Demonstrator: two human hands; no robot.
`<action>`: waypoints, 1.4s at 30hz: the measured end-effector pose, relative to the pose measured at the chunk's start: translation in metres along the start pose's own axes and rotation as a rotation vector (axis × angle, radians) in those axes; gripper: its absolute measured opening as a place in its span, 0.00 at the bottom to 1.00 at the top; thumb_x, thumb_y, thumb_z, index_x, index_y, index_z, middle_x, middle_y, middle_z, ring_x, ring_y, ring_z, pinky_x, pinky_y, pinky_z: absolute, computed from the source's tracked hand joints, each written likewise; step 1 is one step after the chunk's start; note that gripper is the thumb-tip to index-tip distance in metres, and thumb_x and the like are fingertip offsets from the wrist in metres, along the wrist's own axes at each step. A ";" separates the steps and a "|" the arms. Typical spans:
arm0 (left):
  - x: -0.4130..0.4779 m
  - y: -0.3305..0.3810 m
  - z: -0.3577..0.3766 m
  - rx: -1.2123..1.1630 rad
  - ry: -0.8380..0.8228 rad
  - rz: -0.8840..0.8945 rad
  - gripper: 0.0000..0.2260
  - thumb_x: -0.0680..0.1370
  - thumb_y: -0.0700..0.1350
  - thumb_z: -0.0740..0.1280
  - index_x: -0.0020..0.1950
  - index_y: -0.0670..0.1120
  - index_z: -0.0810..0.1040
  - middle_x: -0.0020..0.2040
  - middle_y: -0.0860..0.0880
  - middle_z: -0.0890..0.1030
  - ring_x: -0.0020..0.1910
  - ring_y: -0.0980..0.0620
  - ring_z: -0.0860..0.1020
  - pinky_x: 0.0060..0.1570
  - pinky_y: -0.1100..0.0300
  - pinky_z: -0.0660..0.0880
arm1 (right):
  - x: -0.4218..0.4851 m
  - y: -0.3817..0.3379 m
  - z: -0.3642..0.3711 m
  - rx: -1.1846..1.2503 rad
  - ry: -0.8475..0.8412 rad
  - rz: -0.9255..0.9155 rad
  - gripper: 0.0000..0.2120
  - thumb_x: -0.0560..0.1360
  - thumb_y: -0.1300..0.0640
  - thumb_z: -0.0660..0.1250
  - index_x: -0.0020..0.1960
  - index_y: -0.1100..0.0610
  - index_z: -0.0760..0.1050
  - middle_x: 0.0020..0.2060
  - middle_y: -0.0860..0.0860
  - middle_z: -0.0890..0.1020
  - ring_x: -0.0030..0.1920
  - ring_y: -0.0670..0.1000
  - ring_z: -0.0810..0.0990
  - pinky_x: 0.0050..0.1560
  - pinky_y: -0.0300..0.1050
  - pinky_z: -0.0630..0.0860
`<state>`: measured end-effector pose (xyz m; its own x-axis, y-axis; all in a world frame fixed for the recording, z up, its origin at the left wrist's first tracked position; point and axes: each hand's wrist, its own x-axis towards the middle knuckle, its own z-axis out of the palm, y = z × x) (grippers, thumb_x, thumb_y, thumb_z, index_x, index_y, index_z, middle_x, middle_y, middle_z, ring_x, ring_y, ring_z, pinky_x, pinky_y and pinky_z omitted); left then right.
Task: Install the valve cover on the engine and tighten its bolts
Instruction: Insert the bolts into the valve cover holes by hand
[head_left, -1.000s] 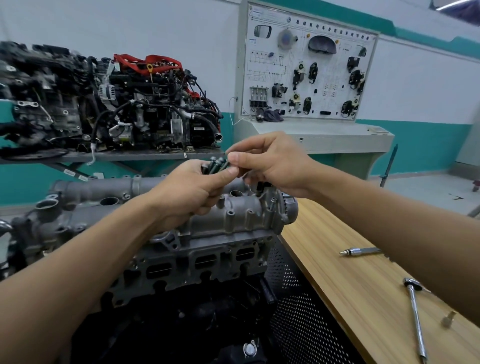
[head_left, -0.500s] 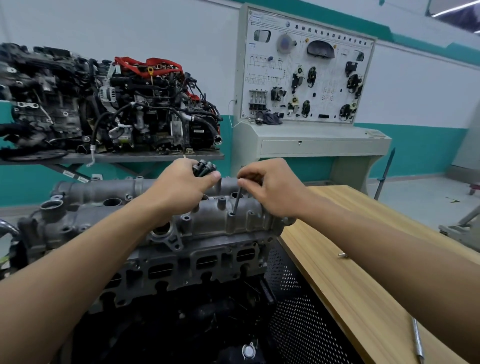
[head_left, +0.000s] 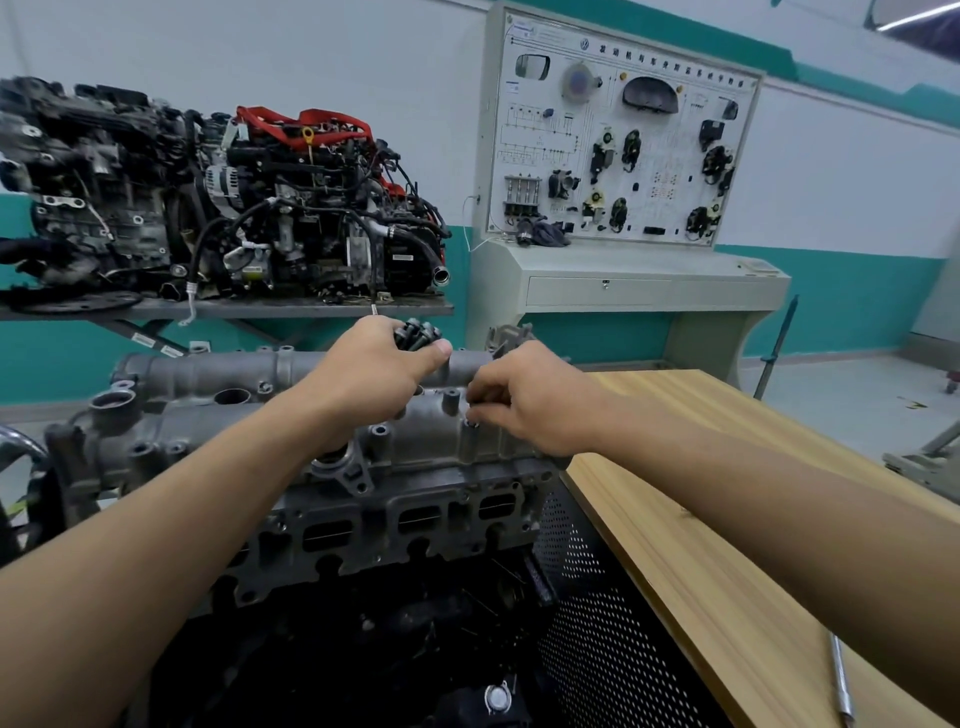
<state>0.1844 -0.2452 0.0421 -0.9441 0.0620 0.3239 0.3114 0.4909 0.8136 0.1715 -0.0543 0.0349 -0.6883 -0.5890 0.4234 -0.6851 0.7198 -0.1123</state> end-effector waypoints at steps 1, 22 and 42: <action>0.000 0.000 0.000 -0.001 -0.002 -0.004 0.15 0.81 0.51 0.69 0.41 0.43 0.75 0.32 0.46 0.68 0.27 0.50 0.66 0.21 0.65 0.65 | 0.003 0.000 -0.001 -0.018 -0.022 0.013 0.08 0.77 0.54 0.71 0.50 0.58 0.84 0.43 0.52 0.86 0.42 0.50 0.83 0.48 0.51 0.80; 0.000 -0.007 0.010 0.007 0.286 0.145 0.16 0.81 0.50 0.68 0.38 0.46 0.68 0.33 0.46 0.75 0.35 0.36 0.79 0.36 0.44 0.75 | 0.009 0.042 0.004 -0.276 0.365 0.316 0.20 0.80 0.44 0.56 0.66 0.53 0.70 0.64 0.50 0.74 0.65 0.51 0.69 0.62 0.53 0.67; 0.000 -0.016 0.011 0.283 0.341 0.196 0.14 0.81 0.51 0.66 0.38 0.50 0.66 0.35 0.50 0.75 0.33 0.54 0.72 0.28 0.58 0.61 | 0.018 0.055 0.028 0.143 0.542 0.421 0.17 0.79 0.53 0.59 0.38 0.58 0.81 0.33 0.52 0.83 0.37 0.54 0.79 0.41 0.51 0.75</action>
<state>0.1777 -0.2433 0.0233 -0.7662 -0.0887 0.6365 0.3935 0.7183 0.5737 0.1150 -0.0359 0.0111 -0.7112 0.0219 0.7026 -0.4369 0.7693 -0.4662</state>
